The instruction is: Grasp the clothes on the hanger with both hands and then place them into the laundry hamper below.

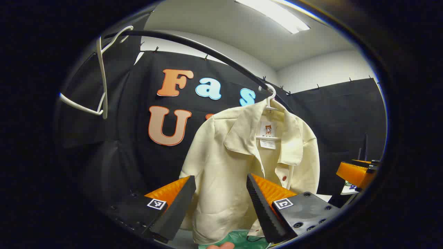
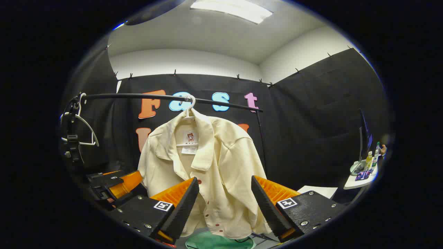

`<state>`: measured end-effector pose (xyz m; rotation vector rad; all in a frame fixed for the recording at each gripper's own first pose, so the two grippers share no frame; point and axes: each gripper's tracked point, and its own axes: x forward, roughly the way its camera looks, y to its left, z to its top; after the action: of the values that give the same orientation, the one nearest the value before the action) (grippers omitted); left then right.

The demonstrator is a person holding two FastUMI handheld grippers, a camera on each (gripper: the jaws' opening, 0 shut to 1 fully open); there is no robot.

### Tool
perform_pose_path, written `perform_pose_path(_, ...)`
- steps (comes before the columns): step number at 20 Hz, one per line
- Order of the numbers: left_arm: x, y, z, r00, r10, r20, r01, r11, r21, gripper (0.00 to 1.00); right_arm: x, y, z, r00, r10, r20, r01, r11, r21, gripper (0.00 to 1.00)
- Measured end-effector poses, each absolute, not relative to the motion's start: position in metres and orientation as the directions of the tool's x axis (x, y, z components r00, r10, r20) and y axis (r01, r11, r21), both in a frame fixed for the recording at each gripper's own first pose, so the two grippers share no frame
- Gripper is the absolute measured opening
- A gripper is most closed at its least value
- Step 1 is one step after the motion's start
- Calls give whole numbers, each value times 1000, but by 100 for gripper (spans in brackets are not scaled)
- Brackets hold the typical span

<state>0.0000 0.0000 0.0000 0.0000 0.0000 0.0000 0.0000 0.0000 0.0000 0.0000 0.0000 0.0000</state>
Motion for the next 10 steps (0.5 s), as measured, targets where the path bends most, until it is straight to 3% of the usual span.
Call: perform_pose_path(10,-30,12,-7,998,47,-34,-48,998,-41,97,3,22,-16,995,93,-35,-94,995,-21,94)
